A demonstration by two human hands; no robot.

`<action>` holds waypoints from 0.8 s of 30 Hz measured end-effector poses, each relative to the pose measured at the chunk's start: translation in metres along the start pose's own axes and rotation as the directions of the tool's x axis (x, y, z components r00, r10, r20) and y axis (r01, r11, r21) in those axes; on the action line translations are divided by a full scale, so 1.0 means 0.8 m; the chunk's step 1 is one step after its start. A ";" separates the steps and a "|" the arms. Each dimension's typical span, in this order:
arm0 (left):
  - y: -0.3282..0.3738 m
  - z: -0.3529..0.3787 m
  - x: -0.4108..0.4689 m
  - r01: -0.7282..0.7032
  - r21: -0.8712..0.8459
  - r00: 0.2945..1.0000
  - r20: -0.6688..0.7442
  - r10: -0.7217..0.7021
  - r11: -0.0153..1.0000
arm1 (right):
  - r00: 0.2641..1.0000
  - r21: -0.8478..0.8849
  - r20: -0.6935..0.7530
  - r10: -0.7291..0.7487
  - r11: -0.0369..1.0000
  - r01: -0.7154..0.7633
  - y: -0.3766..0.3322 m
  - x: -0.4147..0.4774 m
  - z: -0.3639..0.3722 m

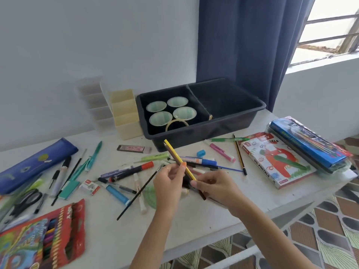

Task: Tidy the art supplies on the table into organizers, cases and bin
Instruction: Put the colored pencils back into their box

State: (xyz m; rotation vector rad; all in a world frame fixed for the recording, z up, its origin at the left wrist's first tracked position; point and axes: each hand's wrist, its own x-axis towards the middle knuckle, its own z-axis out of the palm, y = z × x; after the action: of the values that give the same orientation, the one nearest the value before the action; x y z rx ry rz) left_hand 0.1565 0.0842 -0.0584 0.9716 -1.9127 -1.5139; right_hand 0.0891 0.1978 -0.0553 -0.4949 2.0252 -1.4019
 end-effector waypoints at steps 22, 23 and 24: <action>-0.076 -0.309 -0.014 -0.073 0.094 0.928 -0.359 0.102 0.993 | 0.964 -0.516 0.063 -0.259 0.818 0.254 -0.020 -0.024 0.192; -0.084 -0.322 -0.016 -0.067 0.127 0.929 -0.353 0.109 0.990 | 0.966 -0.566 0.061 -0.252 0.788 0.242 -0.017 -0.026 0.195; -0.093 -0.334 -0.017 -0.058 0.165 0.931 -0.347 0.113 0.985 | 0.966 -0.609 0.063 -0.251 0.757 0.236 -0.013 -0.028 0.198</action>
State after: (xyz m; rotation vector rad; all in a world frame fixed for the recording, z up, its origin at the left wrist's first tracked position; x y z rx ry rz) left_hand 0.3835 -0.0752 -0.0634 1.1263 -1.7977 -1.0677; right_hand 0.2116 0.0975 -0.0784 -1.0596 2.4944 -0.8374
